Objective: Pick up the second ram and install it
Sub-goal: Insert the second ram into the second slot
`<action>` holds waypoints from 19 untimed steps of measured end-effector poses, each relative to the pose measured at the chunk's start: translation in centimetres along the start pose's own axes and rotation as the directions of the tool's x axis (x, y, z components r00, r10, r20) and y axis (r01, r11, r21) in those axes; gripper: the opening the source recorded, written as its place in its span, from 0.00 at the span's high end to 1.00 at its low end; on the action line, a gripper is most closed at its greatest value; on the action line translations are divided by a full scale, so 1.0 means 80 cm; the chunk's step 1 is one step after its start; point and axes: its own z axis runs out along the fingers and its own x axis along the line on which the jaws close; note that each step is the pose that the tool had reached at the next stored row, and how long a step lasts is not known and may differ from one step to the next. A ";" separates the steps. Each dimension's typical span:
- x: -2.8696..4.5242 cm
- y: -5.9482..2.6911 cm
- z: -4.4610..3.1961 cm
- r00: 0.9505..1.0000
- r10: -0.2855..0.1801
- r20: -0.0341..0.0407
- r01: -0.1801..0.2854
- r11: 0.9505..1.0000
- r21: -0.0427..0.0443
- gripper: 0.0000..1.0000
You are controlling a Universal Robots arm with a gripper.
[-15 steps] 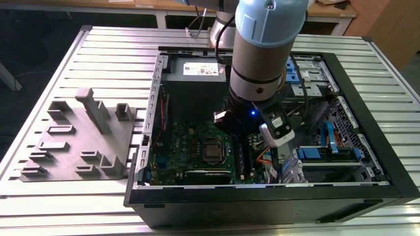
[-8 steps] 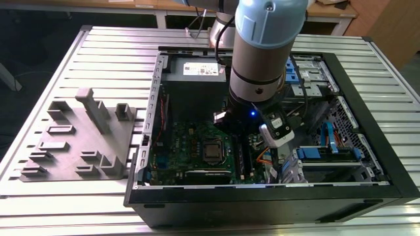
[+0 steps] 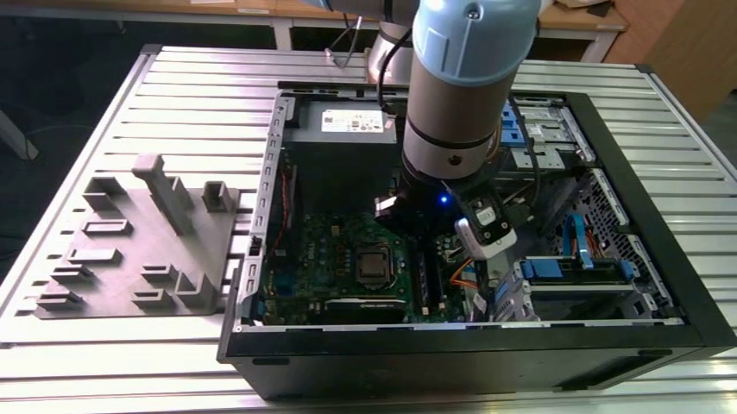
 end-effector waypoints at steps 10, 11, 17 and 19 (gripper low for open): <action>0.0003 0.000 0.0036 1.000 0.000 0.000 0.000 1.000 0.000 0.91; 0.0003 0.000 0.0036 1.000 0.000 0.000 0.000 1.000 0.000 0.91; 0.0004 0.000 0.0044 1.000 0.000 0.000 0.000 1.000 0.000 0.91; 0.0004 0.000 0.0052 1.000 0.000 0.000 0.000 1.000 0.000 0.91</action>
